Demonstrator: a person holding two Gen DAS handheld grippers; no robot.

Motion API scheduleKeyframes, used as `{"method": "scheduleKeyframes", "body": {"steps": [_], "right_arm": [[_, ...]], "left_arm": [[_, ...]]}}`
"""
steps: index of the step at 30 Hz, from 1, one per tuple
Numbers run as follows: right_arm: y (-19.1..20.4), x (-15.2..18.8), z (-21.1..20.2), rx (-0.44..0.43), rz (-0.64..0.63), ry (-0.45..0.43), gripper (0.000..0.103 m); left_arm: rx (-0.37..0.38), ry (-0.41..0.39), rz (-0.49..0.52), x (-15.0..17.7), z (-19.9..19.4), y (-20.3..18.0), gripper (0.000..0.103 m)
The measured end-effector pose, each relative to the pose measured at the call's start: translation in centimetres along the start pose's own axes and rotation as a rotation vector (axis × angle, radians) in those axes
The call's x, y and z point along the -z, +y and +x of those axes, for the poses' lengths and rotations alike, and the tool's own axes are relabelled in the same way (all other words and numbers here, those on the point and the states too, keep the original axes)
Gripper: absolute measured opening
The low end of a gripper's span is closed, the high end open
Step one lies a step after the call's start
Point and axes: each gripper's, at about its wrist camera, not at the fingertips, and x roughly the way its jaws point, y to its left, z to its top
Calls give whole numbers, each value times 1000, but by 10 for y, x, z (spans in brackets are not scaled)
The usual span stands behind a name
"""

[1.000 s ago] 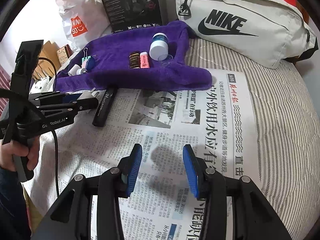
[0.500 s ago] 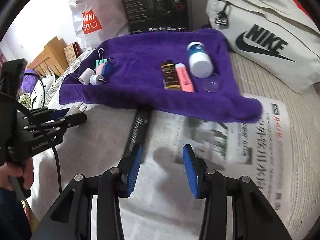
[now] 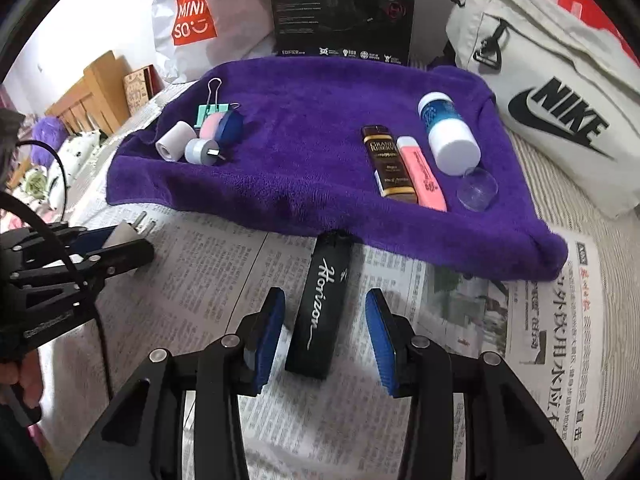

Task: Organize rigid objects
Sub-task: 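Lift the adapter with the left gripper while the right grasps the black Horizon case, then carry the adapter toward the towel with the left gripper while the right carries the case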

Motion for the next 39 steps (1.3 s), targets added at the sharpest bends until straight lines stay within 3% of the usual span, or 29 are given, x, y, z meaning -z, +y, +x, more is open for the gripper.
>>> {"method": "scheduleKeyframes", "body": {"steps": [6, 13, 39], "right_arm": [[1, 1, 0, 26, 18, -13, 39], [1, 2, -1, 29, 30, -7, 23], [0, 1, -1, 31, 15, -15, 22]], "left_arm": [[8, -6, -6, 2, -2, 2, 26], [16, -3, -11, 3, -4, 4, 26], [6, -3, 2, 3, -3, 2, 26]]}}
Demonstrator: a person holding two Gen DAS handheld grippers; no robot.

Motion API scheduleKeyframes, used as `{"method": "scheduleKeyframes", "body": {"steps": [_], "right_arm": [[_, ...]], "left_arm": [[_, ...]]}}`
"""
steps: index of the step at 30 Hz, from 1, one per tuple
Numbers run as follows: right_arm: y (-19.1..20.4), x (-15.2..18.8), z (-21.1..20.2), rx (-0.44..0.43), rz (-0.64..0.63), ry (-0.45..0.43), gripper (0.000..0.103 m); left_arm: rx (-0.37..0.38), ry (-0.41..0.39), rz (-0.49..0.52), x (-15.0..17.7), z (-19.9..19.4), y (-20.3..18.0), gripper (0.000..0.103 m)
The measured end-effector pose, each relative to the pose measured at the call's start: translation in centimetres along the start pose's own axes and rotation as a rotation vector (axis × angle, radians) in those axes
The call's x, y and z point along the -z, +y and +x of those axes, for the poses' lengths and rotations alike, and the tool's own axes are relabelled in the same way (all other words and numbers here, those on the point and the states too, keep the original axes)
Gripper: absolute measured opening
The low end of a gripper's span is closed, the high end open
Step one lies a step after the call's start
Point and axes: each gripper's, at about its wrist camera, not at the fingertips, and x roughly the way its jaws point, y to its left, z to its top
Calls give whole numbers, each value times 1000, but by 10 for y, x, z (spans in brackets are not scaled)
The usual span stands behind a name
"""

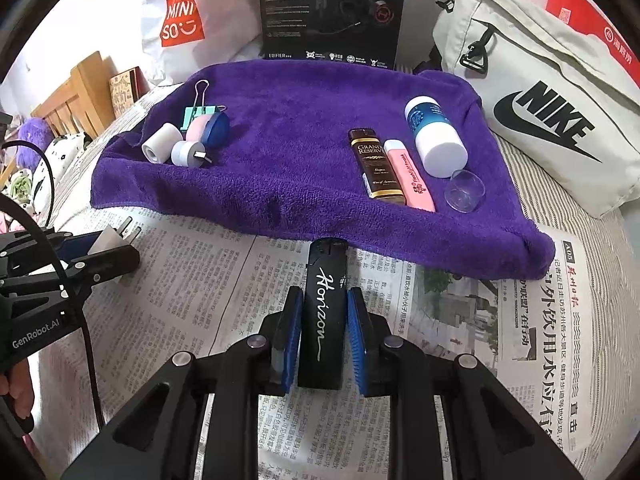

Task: Organize rigid objects
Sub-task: 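Carry the adapter toward the towel with the left gripper while the right carries the case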

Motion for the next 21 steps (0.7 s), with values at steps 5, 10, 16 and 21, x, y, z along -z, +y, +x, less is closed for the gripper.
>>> {"method": "scheduleKeyframes", "body": {"steps": [5, 10, 16, 21], "right_arm": [[-9, 3, -8, -48, 7, -8, 22], [-18, 4, -16, -58, 7, -12, 22], [-18, 7, -7, -53, -10, 27, 22], [-17, 9, -5, -54, -14, 2, 23]], "left_arm": [[-5, 3, -3, 0, 1, 0, 26], [-8, 7, -7, 0, 2, 0, 26], [-14, 9, -8, -1, 2, -1, 26], [-18, 15, -1, -1, 1, -2, 26]]}}
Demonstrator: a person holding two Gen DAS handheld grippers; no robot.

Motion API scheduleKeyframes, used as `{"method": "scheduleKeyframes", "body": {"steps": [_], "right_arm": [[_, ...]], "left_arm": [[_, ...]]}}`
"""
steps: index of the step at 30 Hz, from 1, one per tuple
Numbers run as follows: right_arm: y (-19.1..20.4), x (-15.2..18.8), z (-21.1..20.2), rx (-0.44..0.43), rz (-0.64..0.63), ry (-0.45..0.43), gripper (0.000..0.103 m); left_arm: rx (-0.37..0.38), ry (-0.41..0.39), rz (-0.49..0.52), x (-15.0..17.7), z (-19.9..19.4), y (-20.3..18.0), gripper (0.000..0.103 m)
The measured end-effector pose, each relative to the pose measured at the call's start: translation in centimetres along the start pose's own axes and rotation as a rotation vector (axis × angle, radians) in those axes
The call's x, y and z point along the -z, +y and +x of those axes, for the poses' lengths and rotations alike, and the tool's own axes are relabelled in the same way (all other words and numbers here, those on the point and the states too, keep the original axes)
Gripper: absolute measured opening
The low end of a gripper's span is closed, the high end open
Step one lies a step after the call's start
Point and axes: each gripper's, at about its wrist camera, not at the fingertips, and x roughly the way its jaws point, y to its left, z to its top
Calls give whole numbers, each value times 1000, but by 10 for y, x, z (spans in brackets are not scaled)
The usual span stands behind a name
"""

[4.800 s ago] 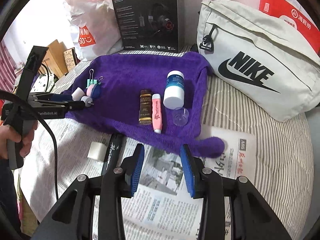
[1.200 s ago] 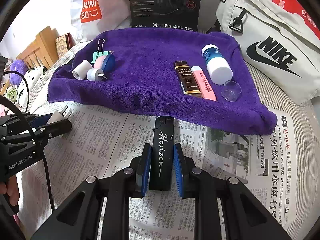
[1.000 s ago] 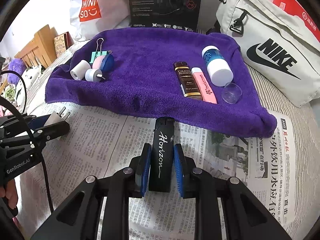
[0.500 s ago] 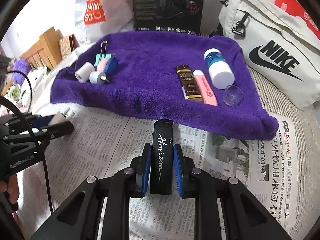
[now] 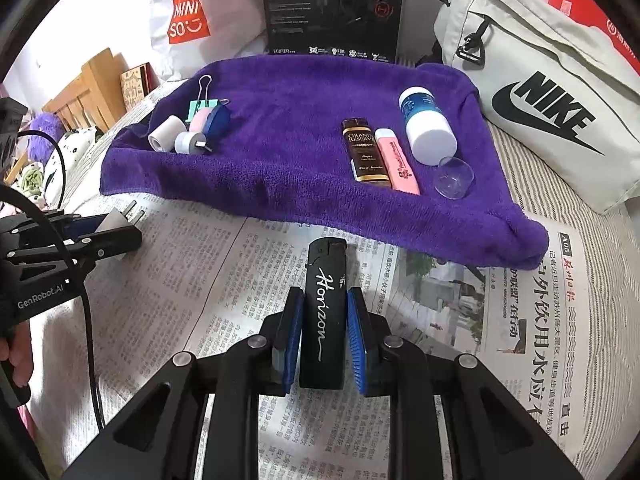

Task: Organize rigid objects
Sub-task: 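Carry the adapter toward the towel with the left gripper while the right carries the case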

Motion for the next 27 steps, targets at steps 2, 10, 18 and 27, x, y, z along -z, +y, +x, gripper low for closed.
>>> {"method": "scheduleKeyframes", "body": {"steps": [2, 10, 18, 27], "right_arm": [[-3, 0, 0, -15, 6, -1, 23], [-10, -2, -8, -48, 23, 16, 22], [-12, -4, -23, -50, 21, 0, 22], [-12, 3, -27, -57, 22, 4, 22]], "left_arm": [[-3, 0, 2, 0, 0, -1, 26], [13, 2, -15, -1, -4, 1, 26], [14, -11, -19, -3, -17, 2, 26], [50, -19, -43, 1, -19, 8, 26]]}}
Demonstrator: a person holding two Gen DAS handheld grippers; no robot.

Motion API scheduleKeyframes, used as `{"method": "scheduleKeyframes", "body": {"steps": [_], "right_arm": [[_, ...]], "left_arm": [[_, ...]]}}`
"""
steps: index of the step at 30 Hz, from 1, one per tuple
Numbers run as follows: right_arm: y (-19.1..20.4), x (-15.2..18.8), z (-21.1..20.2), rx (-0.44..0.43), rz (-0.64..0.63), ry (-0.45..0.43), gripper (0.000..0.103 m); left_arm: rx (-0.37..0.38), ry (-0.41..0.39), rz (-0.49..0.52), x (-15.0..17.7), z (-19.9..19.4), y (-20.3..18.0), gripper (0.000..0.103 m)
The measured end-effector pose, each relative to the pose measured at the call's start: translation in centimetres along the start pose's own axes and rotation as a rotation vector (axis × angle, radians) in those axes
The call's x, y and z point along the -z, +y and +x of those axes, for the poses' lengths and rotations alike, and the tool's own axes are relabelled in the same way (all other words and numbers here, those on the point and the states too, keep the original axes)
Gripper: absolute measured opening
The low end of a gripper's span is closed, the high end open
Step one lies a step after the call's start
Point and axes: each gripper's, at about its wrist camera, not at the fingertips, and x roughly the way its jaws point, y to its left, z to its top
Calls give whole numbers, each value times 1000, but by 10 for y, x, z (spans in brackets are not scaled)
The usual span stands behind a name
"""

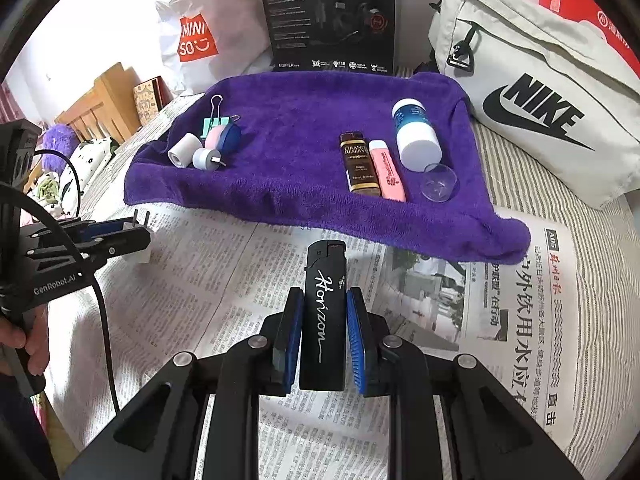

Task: Organize rigid objects
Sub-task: 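Carry the adapter toward the towel with the left gripper while the right carries the case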

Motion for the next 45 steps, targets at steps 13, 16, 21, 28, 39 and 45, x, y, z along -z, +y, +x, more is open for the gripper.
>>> {"method": "scheduleKeyframes", "body": {"steps": [13, 16, 21, 28, 39, 45], "right_arm": [[-2, 1, 0, -10, 3, -2, 22], [-3, 0, 0, -12, 4, -2, 22], [3, 1, -5, -19, -13, -6, 22], [15, 0, -18, -35, -31, -28, 22], [19, -8, -49, -37, -34, -76, 22], [14, -23, -58, -38, -24, -92, 22]], "left_arm": [[-24, 16, -7, 3, 11, -1, 26], [-38, 18, 0, 4, 9, -2, 26], [-41, 0, -11, 5, -3, 0, 26], [-57, -17, -10, 5, -21, 1, 26], [-66, -73, -9, -5, -54, -1, 26], [-56, -93, -8, -19, -64, -3, 26]]}}
